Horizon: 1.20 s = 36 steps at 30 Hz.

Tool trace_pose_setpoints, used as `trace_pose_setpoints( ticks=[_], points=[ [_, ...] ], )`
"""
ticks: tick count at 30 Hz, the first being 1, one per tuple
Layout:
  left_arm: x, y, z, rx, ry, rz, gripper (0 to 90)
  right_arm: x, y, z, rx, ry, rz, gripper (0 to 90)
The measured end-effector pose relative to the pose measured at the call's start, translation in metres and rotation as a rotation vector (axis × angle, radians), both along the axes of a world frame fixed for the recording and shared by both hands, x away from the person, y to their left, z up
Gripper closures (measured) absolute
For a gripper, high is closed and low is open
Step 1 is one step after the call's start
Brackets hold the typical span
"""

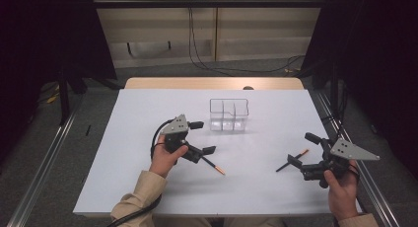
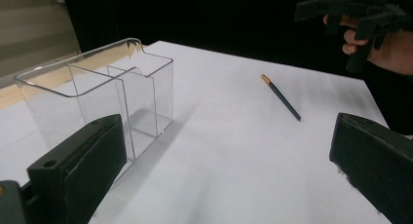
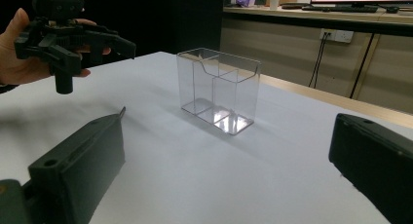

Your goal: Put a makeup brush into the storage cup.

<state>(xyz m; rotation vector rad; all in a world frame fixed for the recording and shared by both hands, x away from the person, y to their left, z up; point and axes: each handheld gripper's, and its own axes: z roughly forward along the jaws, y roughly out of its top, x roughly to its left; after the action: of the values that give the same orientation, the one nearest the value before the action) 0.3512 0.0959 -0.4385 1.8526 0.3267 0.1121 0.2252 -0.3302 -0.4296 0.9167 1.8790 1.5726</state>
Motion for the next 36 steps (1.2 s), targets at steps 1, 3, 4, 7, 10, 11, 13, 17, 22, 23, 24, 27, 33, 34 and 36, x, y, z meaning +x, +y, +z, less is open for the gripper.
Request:
trace_pose_setpoints(
  ticks=[1,3,4,7,10,11,13,17,22,23,24,27,33,34,36],
  points=[
    [0.000,-0.001,0.000,0.012,0.003,-0.004,0.0,0.000,0.000,0.000,0.001,0.000,-0.001,0.0],
    [0.001,-0.003,0.001,0.052,0.005,-0.007,0.0,0.000,0.000,0.000,-0.001,0.001,-0.002,0.0],
    [0.002,-0.004,0.001,0.062,0.009,-0.010,0.0,0.000,-0.001,0.000,-0.001,0.001,0.000,0.0],
    [0.005,-0.005,0.001,0.094,0.009,-0.009,0.0,0.000,-0.001,0.000,-0.002,-0.003,0.002,0.0],
    [0.007,-0.008,0.002,0.112,0.014,-0.020,0.0,0.001,-0.001,0.000,-0.002,-0.001,0.002,0.0],
    [0.007,-0.010,0.002,0.128,0.016,-0.025,0.0,0.001,-0.001,0.000,-0.003,0.001,0.004,0.0],
    [0.008,-0.011,0.002,0.152,0.022,-0.034,0.0,0.001,-0.001,-0.001,-0.002,0.003,0.004,0.0],
    [0.011,-0.014,0.002,0.193,0.048,-0.044,0.0,0.002,-0.001,-0.001,-0.001,0.001,0.008,0.0],
    [0.013,-0.015,0.001,0.247,0.063,-0.063,0.0,0.002,-0.001,-0.001,-0.003,0.002,0.009,0.0],
    [0.013,-0.015,0.001,0.258,0.064,-0.065,0.0,0.002,-0.001,-0.001,-0.003,0.001,0.010,0.0],
    [0.014,-0.015,0.001,0.282,0.058,-0.072,0.0,0.002,-0.001,0.000,-0.002,0.000,0.010,0.0],
    [0.014,-0.015,0.001,0.308,0.070,-0.081,0.0,0.003,-0.001,-0.001,0.000,0.000,0.014,0.0],
    [0.015,-0.014,0.001,0.364,0.085,-0.092,0.0,0.003,0.001,-0.001,-0.005,0.001,0.015,0.0],
    [0.015,-0.014,0.001,0.375,0.085,-0.093,0.0,0.003,0.001,-0.001,-0.006,-0.001,0.014,0.0],
    [0.016,-0.014,0.003,0.391,0.092,-0.097,0.0,0.003,0.000,-0.001,-0.005,0.000,0.014,0.0]
  ],
)
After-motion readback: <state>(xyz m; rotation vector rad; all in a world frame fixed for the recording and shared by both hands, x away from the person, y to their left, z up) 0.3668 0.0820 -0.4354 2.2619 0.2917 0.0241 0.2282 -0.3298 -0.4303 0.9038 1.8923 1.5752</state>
